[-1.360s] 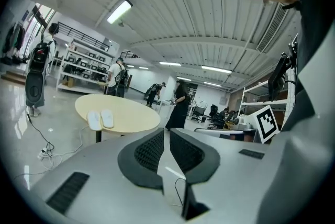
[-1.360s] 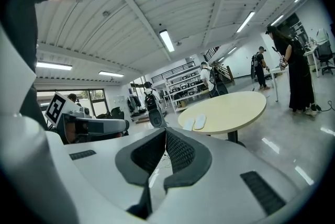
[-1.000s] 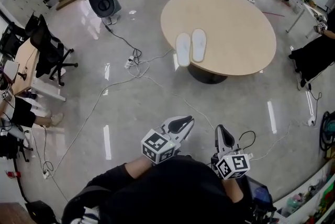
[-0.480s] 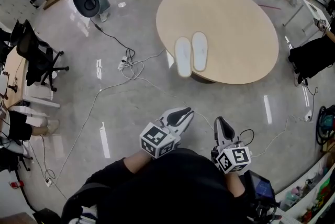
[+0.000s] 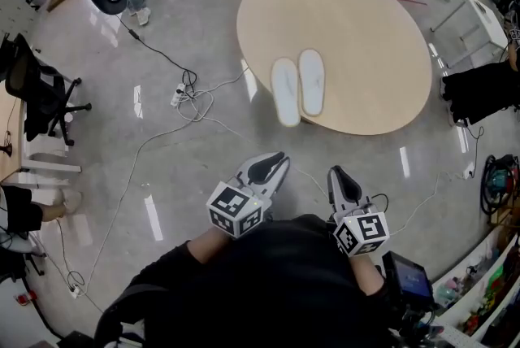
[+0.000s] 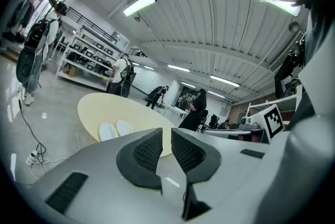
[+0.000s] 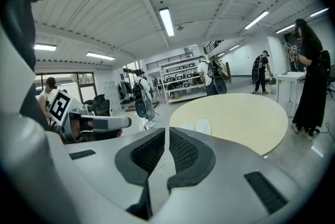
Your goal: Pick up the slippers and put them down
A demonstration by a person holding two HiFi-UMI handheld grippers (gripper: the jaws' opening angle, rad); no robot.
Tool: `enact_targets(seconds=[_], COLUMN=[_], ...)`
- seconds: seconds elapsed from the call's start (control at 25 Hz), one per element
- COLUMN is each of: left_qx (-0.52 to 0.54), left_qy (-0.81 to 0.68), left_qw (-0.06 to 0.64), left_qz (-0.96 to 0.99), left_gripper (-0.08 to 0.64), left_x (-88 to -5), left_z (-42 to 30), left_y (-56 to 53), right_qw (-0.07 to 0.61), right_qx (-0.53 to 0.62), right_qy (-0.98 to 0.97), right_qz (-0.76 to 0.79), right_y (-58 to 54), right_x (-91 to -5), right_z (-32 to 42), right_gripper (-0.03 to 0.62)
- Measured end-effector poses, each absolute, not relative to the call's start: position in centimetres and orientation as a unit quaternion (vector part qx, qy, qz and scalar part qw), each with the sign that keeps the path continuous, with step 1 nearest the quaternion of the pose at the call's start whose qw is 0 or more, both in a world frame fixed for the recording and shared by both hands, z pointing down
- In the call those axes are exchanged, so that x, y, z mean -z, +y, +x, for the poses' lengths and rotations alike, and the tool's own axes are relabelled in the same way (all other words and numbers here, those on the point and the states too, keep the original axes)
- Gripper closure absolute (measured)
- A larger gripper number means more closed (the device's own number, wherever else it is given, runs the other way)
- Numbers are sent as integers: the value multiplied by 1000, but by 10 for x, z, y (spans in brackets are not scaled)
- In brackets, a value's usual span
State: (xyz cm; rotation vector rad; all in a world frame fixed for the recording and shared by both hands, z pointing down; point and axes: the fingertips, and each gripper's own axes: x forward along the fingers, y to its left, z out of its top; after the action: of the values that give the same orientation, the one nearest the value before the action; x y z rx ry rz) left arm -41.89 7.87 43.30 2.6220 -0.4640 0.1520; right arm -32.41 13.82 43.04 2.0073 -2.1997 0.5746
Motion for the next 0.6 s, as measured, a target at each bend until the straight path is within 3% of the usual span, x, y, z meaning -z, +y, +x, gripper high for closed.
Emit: enact_targets(seconds=[0.32, 0.44, 0.6], left_qx=[-65, -73, -84], left_qy=[-173, -191, -219], left_qw=[238, 233, 227], left_qz=[954, 951, 945], left_gripper=[520, 520, 457], left_x=[-441, -446, -447], left_z=[-403, -392, -374], left_y=[41, 21, -14], right_qw=[31, 19, 16], right_qx=[-221, -233, -240], right_qy=[-730, -736, -750], right_qz=[646, 635, 617], right_y=[94, 70, 28], right_x=[-442, -451, -456], right_z=[-308, -292, -271], right_gripper=[577, 480, 454])
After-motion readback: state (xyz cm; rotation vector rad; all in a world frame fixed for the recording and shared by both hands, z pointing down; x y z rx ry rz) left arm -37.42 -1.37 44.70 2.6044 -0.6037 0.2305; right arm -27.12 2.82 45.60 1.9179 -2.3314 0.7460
